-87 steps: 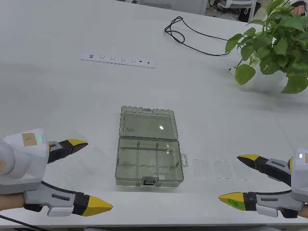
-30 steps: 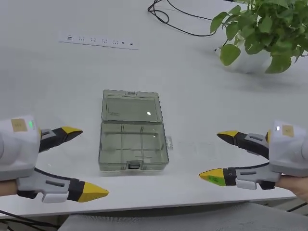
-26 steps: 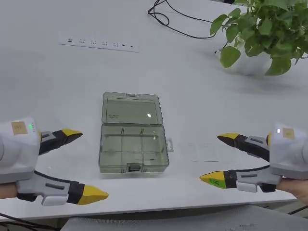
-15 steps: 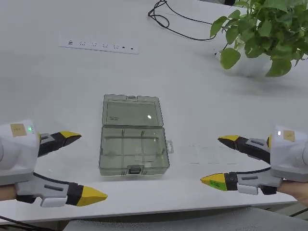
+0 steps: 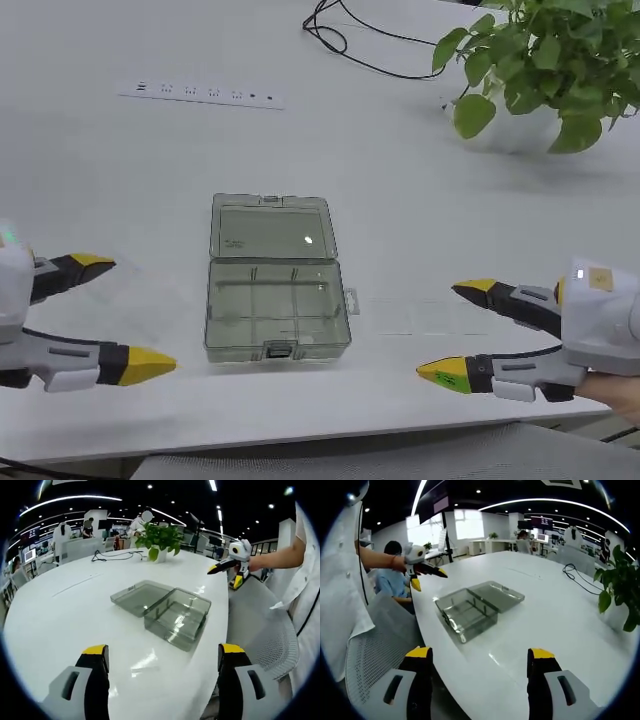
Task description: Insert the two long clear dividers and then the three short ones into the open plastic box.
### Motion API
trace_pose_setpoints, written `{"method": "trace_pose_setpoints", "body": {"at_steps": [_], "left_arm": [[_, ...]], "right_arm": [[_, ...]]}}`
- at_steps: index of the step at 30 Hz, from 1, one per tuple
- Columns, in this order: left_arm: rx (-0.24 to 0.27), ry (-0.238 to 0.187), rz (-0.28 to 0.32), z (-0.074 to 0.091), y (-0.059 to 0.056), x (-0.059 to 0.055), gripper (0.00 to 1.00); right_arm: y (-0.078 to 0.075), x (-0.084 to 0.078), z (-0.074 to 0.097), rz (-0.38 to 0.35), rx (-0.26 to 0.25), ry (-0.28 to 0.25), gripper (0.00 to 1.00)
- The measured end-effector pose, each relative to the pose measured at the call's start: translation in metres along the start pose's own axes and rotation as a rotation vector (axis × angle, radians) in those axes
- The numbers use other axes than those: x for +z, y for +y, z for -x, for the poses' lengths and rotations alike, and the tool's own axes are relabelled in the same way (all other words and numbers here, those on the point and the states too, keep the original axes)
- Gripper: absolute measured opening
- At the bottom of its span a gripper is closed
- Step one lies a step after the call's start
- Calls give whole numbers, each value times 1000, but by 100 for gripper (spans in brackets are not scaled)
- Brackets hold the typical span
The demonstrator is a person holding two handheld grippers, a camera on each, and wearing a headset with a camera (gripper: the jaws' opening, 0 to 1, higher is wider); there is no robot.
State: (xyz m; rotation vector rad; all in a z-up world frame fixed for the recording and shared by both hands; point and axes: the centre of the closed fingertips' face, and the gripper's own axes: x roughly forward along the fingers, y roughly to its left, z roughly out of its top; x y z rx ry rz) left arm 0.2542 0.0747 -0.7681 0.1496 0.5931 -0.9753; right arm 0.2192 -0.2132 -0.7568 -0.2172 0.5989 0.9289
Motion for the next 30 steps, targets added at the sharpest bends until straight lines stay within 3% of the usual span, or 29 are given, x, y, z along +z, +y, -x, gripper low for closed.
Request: {"method": "trace_pose_setpoints", "body": {"at_steps": [8,10,14,15,20,24,25,30], "left_arm": [[115,54,36,11,40,-9,83],[155,92,61,13,51,-16,79],[191,125,76,15,63,-22,71],[209,155,87,17,67,-27,68],[225,206,88,15,74,-36,60],[244,278,86,14,79,-48,54],[250,313,84,15,80,-54,52],[260,363,109,11,85,-66,49]], "right_arm": [[-2,-1,0,-7,-7,-4,77],[-2,0,0,-8,-8,-7,77],[-1,0,-1,-12,-8,-8,77],[-1,0,-1,-13,-8,-7,77],[0,-1,-1,-17,-7,-7,77],[-1,-2,-1,-19,-9,-8,77],[-1,-2,-1,-22,-10,-9,76],[-1,-2,0,-25,-13,-10,76]]}}
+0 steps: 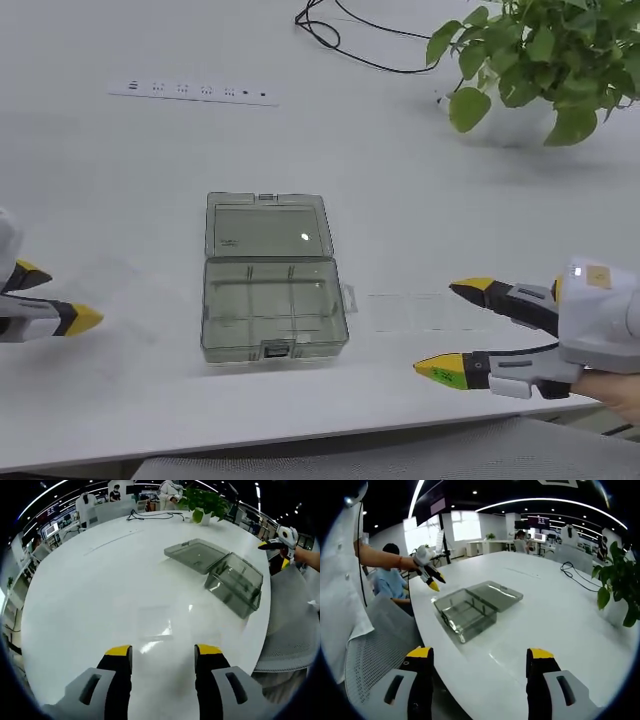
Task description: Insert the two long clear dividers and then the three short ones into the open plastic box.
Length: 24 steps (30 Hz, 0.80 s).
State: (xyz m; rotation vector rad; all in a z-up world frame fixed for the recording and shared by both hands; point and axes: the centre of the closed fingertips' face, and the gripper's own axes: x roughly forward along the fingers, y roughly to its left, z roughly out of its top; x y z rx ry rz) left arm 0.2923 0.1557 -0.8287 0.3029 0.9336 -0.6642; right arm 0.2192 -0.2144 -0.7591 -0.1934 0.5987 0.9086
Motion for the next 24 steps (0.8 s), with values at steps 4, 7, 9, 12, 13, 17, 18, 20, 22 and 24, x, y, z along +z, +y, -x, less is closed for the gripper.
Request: {"method": "trace_pose_setpoints", "body": {"at_steps": [4,7,9,12,13,17,18,20,22,24], "left_arm": [[15,33,5,-3,5,-6,44],[16,55,11,-5,6,-10,41],[22,71,6,-5,7,-12,40],[20,81,-4,-6,6,-14,39],[24,84,-13,-6,6,-15,39],[33,98,-32,-6,8,-15,37],[28,102,-27,-7,6,-14,37],[29,111,-24,-7,7,-14,37],[28,121,-25,-8,8,-14,36],[27,142,-25,-8,9,-14,35]], "right_arm": [[1,0,0,-4,-2,-2,76],[1,-1,0,-7,-3,-2,76],[1,0,0,-8,-2,-3,76],[0,0,0,-10,-5,-7,75],[-1,1,0,-11,-7,-9,75],[-3,1,1,-12,-10,-11,75],[-3,0,1,-13,-11,-10,75],[-3,0,1,-13,-12,-11,75],[-3,1,1,-13,-13,-11,74],[-3,2,0,-14,-13,-15,74]]}}
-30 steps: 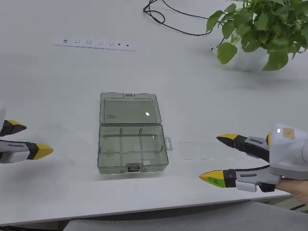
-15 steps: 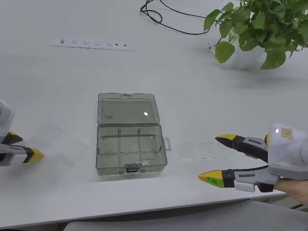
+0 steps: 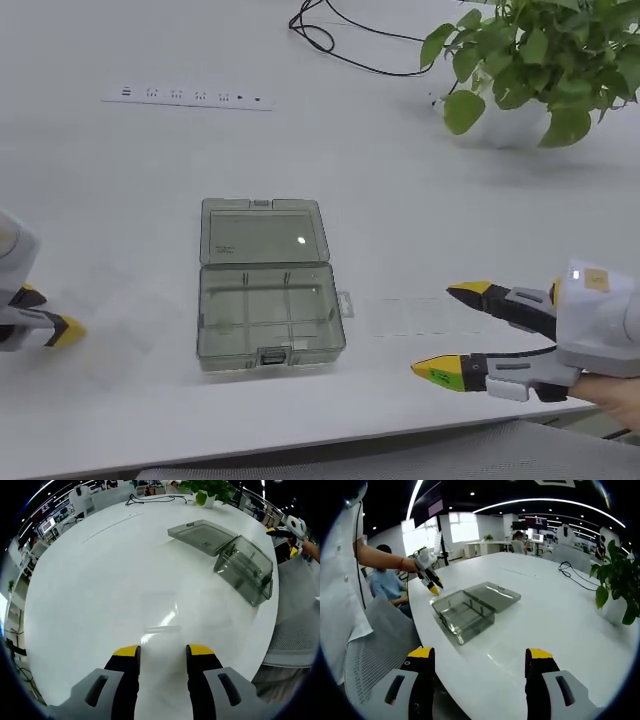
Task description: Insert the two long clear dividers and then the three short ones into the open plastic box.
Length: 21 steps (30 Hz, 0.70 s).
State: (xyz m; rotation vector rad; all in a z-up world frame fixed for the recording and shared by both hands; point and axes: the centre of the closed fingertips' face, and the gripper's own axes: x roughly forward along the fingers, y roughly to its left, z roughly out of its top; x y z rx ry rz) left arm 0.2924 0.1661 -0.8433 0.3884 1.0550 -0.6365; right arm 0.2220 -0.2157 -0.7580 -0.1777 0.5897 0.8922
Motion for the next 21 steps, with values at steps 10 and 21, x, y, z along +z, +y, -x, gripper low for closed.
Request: {"method": "trace_pose_setpoints", "body": {"at_steps": [10,21], "left_arm": [[3,56,6,1,2,-2,33],[-1,68,2,1,1,-2,32]], "right_arm": [[2,-1,0,-4,0,2,74],[2,-5,-1,-7,2,9,74]]}}
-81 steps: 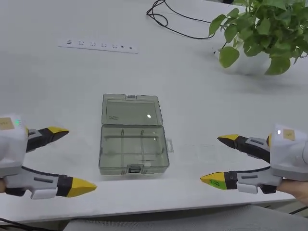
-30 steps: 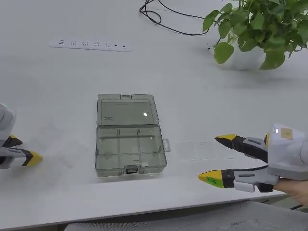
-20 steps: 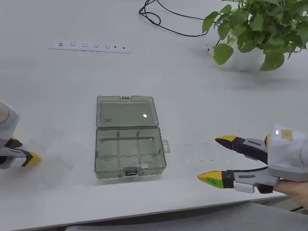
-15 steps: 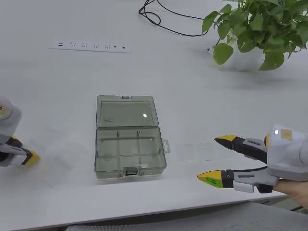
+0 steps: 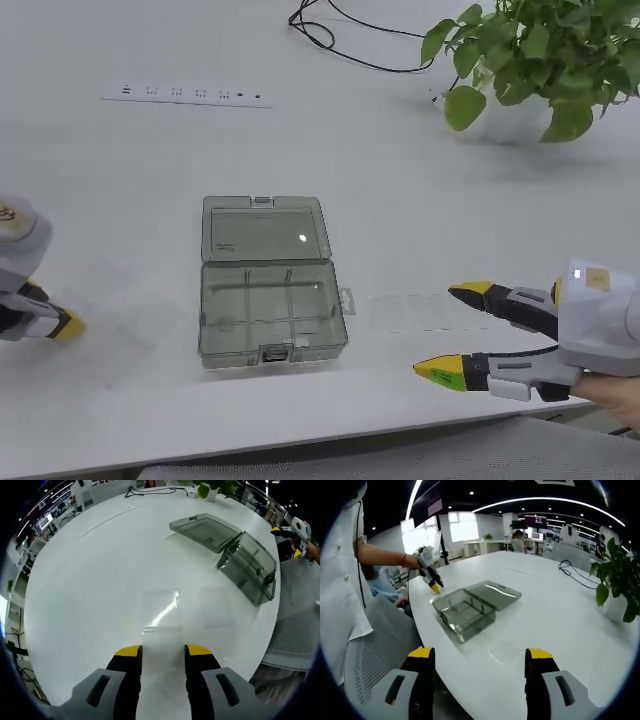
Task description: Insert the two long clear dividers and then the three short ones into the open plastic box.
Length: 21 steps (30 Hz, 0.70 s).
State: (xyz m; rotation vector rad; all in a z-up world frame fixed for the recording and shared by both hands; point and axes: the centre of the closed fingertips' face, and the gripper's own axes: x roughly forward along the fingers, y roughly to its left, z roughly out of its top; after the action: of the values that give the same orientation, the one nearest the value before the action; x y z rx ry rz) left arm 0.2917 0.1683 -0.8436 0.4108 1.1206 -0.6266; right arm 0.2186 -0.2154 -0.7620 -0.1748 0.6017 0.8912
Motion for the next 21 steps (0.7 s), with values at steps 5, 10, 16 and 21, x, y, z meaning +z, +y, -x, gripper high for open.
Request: {"method": "trace_pose_setpoints", "body": {"at_steps": [5,10,16,21], "left_arm": [[-9,1,-13,0,0,0,32],[-5,22,-8,-1,1,0,32],[-1,18,-5,-1,0,0,32],[-2,4,7,-1,-1,1,32]], "right_arm": [[1,1,-2,-1,1,-4,74],[1,1,-2,1,3,-4,74],[1,0,-1,0,2,-3,74],[3,-2,-2,1,4,2,74]]}}
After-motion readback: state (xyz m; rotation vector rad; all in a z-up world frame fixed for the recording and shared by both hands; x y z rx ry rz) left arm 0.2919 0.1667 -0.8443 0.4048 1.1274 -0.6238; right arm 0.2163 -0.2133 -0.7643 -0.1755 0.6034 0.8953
